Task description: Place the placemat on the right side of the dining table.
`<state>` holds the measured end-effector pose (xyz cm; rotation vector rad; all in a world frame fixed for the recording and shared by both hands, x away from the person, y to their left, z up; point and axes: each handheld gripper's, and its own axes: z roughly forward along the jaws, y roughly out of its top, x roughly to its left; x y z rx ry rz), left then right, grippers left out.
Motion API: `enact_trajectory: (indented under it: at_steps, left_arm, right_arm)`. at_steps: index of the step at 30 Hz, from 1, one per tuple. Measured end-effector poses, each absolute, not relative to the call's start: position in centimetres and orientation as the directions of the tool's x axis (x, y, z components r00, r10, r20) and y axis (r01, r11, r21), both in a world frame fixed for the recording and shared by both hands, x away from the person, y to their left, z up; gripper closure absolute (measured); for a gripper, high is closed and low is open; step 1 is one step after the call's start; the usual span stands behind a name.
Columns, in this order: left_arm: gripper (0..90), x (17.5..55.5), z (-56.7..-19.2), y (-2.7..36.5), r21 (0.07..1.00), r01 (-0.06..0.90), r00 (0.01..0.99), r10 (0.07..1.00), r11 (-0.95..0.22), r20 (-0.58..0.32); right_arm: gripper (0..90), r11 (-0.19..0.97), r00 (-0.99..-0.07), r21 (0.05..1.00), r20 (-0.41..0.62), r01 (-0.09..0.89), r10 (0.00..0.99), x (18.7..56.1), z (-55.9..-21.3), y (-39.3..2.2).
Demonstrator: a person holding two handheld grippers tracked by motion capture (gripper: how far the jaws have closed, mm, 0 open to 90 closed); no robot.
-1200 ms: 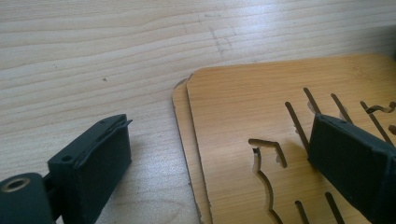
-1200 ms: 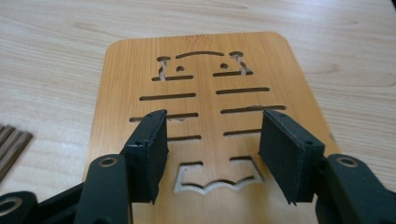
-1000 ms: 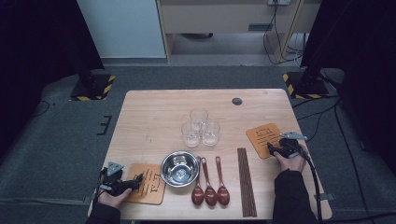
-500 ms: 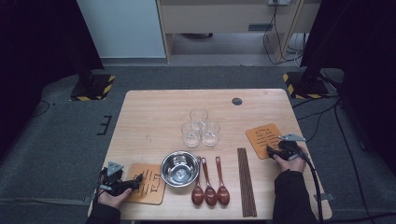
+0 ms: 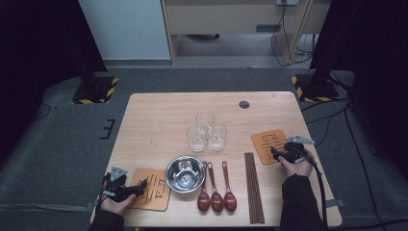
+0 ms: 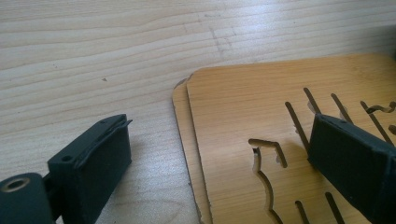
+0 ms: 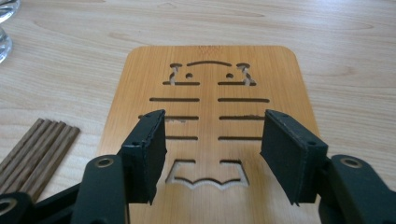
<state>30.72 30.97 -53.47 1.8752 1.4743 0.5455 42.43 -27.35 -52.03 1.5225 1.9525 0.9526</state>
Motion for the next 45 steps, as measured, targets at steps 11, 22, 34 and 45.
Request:
enact_trajectory:
  at_steps: [11, 22, 34, 45]
  left_arm:
    - [5.0, 30.7, -53.5, 31.0, 0.728, 0.674, 0.27, 0.959, -0.126, -0.084]
    - [5.0, 30.7, -53.5, 31.0, 0.728, 0.674, 0.271, 0.959, -0.128, -0.082]
    - [5.0, 30.7, -53.5, 31.0, 0.728, 0.674, 0.27, 0.959, -0.127, -0.083]
    - [5.0, 30.7, -53.5, 31.0, 0.728, 0.674, 0.271, 0.959, -0.128, -0.082]
  right_arm:
    - [43.3, 0.152, -0.268, 0.743, 0.039, 0.652, 0.963, 43.6, -53.1, -26.6]
    - [41.2, 0.152, -0.227, 0.755, -0.005, 0.638, 0.974, 44.0, -53.4, -25.7]
    - [42.9, 0.055, -0.077, 0.774, -0.008, 0.631, 0.997, 43.6, -53.7, -26.2]
    - [43.0, 0.004, 0.002, 0.773, -0.007, 0.634, 1.0, 43.4, -53.7, -25.5]
